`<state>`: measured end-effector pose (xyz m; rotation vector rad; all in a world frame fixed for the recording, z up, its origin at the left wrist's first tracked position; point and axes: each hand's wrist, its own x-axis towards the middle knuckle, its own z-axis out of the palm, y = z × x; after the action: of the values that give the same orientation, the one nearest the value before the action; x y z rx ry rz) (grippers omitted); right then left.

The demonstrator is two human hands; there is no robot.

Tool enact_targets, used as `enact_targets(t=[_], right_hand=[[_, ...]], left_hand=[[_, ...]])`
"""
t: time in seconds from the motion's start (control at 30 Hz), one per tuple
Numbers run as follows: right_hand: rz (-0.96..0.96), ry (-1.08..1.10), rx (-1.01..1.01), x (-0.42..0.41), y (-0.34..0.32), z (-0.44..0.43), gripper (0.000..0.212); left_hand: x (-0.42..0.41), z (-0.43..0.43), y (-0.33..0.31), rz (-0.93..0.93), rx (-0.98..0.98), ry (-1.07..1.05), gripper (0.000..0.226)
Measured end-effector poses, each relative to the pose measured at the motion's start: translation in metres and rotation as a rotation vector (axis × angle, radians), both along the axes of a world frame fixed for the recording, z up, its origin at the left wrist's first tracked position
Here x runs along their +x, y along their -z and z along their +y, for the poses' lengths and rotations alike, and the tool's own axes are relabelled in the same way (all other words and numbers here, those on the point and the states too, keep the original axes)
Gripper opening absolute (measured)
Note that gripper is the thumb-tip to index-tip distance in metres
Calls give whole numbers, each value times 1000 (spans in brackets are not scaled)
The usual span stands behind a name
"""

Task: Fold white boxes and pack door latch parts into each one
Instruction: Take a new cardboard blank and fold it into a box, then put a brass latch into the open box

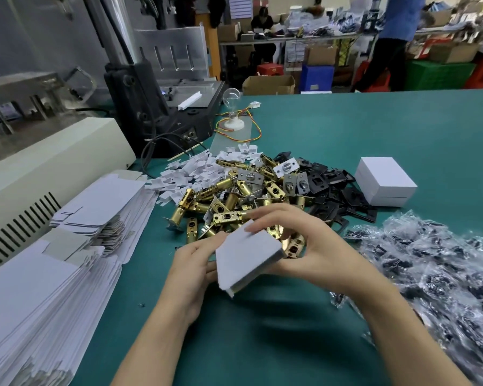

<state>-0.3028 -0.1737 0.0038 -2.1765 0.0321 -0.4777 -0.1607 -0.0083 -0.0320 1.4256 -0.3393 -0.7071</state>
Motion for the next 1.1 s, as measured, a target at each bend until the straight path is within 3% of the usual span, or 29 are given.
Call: enact_targets(t=[0.07,0.17,0.27,0.3,0.4,0.53,0.63,0.7,0.77,0.87,1.1], right_hand=[[-43,47,34,3,1,1,36],[-50,117,166,3,4,-3,28],[-41,166,134,3,7,-6,33],[-33,175,122,3,8,-6,36],[30,157,124,1,8,-7,39],[-52,150,235,-4,5,-13,51],[-76,263,247,-1,1,-18,39],[-9,295,130,12,-6,-22,25],[67,253,-114,33,-22,-26,15],[197,74,-501,72,-49,-26,28],[359,-183,-887,141,-45,-13,51]], left_hand=[[-2,-1,2,-85,24,-35,42],[-1,0,7,-487,60,-158,50],[-5,2,7,-584,-235,23,42],[-6,3,8,-602,-244,97,46],[-10,2,11,-757,-82,161,28],[-8,1,15,-684,1,275,30],[-9,1,15,-595,-29,384,30],[-10,0,14,-548,-54,424,29],[-10,0,14,-543,-54,441,28],[-10,0,14,-578,-46,459,21],[-7,6,11,-673,-30,396,24]])
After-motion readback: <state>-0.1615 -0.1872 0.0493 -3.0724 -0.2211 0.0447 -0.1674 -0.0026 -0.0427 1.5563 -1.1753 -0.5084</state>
